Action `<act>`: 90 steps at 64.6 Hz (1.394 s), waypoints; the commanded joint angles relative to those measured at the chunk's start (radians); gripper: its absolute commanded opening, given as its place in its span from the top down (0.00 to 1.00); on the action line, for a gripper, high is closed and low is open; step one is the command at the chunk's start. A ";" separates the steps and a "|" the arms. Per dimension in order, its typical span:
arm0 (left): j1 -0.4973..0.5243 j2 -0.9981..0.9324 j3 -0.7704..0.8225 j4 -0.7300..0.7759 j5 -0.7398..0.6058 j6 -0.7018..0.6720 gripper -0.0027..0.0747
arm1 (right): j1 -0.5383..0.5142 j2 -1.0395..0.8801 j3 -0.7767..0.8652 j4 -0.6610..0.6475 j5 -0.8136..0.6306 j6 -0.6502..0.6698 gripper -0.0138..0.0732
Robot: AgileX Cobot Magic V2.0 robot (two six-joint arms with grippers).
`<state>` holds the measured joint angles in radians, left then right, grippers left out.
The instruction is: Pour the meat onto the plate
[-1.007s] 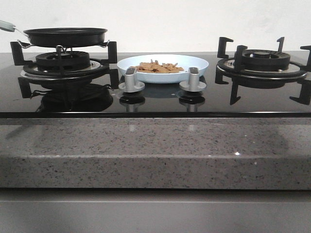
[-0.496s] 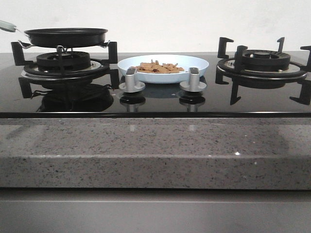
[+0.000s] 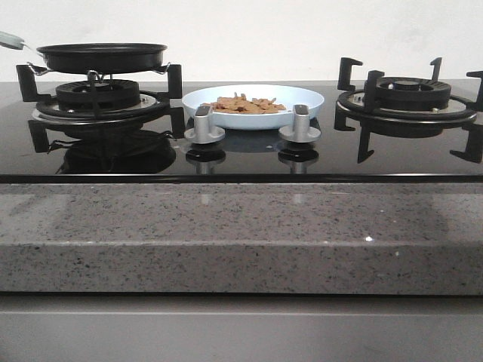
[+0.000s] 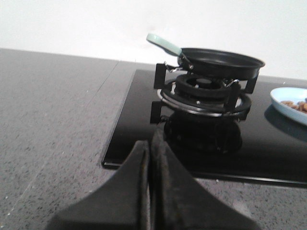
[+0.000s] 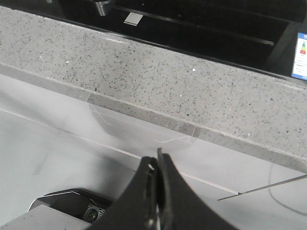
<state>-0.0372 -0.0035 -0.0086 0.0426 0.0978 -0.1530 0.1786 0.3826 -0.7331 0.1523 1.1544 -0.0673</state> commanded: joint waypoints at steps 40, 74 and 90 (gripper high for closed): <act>0.001 -0.019 0.018 -0.083 -0.218 0.098 0.99 | 0.000 0.010 -0.021 0.005 -0.047 -0.003 0.92; 0.001 -0.017 0.018 -0.083 -0.218 0.098 0.99 | 0.000 0.010 -0.021 0.005 -0.046 -0.003 0.92; 0.001 -0.017 0.018 -0.083 -0.218 0.098 0.99 | 0.000 0.009 -0.020 0.005 -0.049 -0.003 0.92</act>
<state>-0.0372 -0.0035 0.0039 -0.0310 -0.0366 -0.0540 0.1786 0.3826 -0.7331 0.1523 1.1601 -0.0673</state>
